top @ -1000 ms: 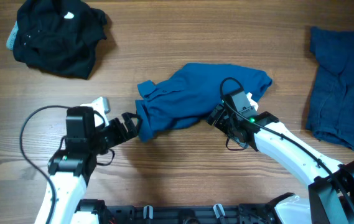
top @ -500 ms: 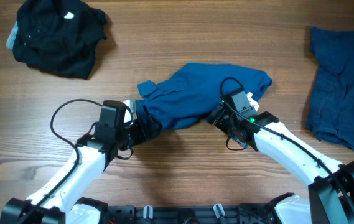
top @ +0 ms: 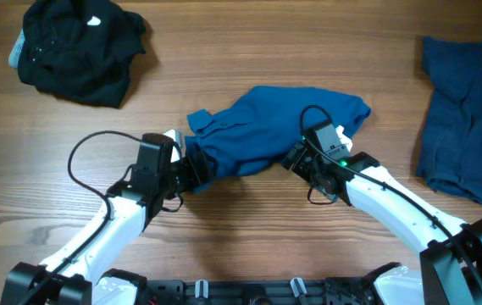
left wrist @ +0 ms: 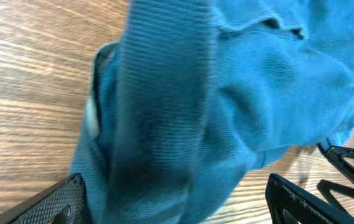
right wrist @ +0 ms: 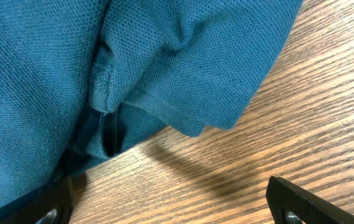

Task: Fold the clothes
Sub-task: 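Reach the left gripper to the shirt's left edge and grasp it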

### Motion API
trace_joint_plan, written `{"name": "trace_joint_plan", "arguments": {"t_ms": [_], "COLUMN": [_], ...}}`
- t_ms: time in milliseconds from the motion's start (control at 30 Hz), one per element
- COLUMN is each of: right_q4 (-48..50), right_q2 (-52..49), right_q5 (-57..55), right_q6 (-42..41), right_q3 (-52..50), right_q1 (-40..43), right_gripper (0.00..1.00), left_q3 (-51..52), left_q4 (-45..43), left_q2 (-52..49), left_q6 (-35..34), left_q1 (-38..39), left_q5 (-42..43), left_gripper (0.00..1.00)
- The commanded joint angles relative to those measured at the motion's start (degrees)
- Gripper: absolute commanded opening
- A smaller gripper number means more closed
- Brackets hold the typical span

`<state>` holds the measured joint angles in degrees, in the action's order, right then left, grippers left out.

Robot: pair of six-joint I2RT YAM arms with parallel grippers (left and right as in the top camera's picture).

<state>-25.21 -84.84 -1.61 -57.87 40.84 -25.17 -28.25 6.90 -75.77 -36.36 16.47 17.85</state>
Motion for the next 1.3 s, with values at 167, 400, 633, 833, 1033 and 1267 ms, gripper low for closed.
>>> {"name": "trace_joint_plan", "arguments": {"t_ms": [167,400,633,833,1033,1267], "right_q4": [0.2,0.1,0.2,0.2,0.3,6.3], "right_q2": [-0.1,-0.1,-0.1,-0.1,-0.1,-0.1], "right_q5": [-1.6,-1.6,-1.6,-1.6,-1.6,-1.4], "right_q6": [-0.8,-0.7,-0.7,-0.8,-0.9,-0.5], "right_q3": [-0.2,-0.2,-0.2,-0.2,-0.2,-0.1], "right_q1": [0.0,0.0,0.0,0.0,0.0,0.0], "right_gripper": [1.00,1.00,1.00,1.00,1.00,1.00], "left_q3": [-1.0,-1.0,-1.0,-1.0,-1.0,-1.0], "left_q4": [-1.8,-1.7,-1.2,-1.1,-1.1,-3.9], "left_q2": [-0.5,-0.5,-0.5,-0.5,-0.7,-3.3], "left_q6": [-0.1,-1.7,-1.6,-1.6,-4.8,-12.6], "left_q1": [3.9,4.0,3.9,3.9,3.9,3.9], "left_q5": [0.2,0.3,0.2,-1.0,-3.4,-7.7], "left_gripper": [0.98,0.81,0.51,0.24,0.04,0.04]}}
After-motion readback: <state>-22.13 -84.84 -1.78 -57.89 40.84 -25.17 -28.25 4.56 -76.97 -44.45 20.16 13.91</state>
